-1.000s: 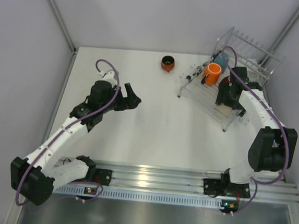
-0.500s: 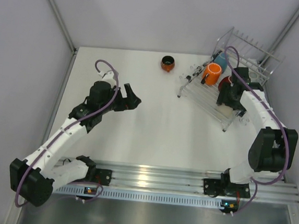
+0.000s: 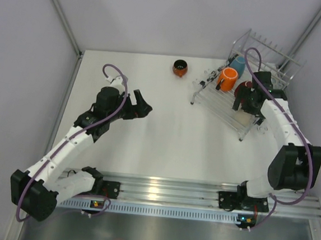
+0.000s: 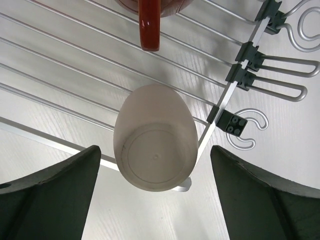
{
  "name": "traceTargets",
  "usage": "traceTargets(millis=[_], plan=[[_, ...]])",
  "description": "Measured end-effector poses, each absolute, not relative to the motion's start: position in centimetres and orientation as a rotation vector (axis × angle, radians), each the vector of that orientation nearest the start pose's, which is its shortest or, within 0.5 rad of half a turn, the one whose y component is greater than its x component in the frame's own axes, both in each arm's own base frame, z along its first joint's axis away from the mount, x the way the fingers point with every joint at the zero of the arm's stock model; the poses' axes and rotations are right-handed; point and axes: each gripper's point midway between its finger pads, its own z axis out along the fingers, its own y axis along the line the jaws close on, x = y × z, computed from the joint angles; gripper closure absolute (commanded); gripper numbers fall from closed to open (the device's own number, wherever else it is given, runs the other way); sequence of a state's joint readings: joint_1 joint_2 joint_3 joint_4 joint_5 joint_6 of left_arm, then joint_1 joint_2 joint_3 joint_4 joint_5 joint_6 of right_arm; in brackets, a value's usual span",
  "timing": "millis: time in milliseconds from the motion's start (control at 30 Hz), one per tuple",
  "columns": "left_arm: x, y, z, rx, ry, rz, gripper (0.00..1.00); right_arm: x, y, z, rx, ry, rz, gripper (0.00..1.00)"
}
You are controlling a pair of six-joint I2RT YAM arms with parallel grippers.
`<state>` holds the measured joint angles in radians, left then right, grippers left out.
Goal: Load the cups into the dish rack
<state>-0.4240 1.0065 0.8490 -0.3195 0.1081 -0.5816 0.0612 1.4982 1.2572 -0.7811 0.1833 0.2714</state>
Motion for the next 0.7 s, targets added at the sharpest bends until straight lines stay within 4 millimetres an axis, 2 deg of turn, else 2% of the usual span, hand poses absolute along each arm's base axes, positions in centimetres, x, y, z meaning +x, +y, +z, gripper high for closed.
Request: traceTargets(millis=[267, 467, 600, 700], plan=[[28.6, -17.5, 21.4, -0.097, 2.123, -0.724, 0.03, 34.8, -0.3, 16.7, 0.344, 2.479, -0.119, 0.08], [28.8, -17.2, 21.5, -0.110, 2.114, -0.705, 0.04, 35.0, 0.0, 21.7, 0.331, 2.329, -0.077, 0.11], [28.8, -16.8, 22.1, -0.120, 2.090, -0.692, 0.04, 35.2, 1.9, 25.0, 0.276, 2.214, 0.017, 0.15], [28.8, -16.4, 22.7, -0.128, 2.067, -0.683, 0.05, 36.0, 4.7, 26.8, 0.197, 2.146, 0.089, 0.18]])
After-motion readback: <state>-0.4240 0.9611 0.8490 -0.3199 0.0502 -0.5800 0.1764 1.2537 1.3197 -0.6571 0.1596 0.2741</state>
